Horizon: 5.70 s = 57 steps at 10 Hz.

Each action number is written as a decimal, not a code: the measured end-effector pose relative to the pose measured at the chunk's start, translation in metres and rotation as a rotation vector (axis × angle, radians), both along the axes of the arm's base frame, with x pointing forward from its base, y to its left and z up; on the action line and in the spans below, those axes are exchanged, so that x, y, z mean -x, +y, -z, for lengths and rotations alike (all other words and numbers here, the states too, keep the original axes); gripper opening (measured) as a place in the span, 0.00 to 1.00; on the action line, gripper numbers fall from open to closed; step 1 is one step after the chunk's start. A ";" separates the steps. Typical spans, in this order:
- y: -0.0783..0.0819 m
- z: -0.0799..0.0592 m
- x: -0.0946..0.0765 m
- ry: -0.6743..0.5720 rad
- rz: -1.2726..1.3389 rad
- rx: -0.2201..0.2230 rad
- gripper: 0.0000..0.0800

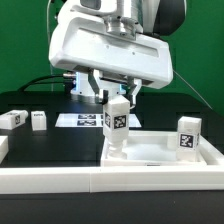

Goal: Assemble square table

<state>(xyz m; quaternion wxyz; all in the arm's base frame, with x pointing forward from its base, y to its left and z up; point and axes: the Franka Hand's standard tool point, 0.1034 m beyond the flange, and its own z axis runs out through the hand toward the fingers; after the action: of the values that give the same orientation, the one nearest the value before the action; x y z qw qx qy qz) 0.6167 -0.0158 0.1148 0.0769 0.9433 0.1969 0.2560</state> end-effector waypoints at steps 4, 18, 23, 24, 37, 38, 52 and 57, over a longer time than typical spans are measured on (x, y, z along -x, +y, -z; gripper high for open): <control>0.002 0.008 0.005 0.015 -0.003 0.001 0.40; -0.002 0.025 0.008 -0.056 -0.001 0.026 0.41; -0.001 0.026 0.009 -0.050 -0.001 0.026 0.81; -0.002 0.026 0.009 -0.050 -0.001 0.025 0.81; 0.008 0.007 0.005 0.507 0.070 -0.105 0.81; 0.011 0.008 0.006 0.549 0.077 -0.100 0.81; -0.005 0.026 0.006 0.521 0.062 -0.087 0.58; -0.005 0.026 0.006 0.518 0.158 -0.115 0.36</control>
Offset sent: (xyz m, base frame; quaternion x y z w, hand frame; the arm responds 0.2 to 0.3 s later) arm -0.0048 0.0033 -0.0046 -0.0135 0.0044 0.0071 0.9999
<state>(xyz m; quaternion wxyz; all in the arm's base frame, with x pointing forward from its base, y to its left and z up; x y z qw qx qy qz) 0.6106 -0.0207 0.0886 -0.0100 0.9925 0.1212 0.0100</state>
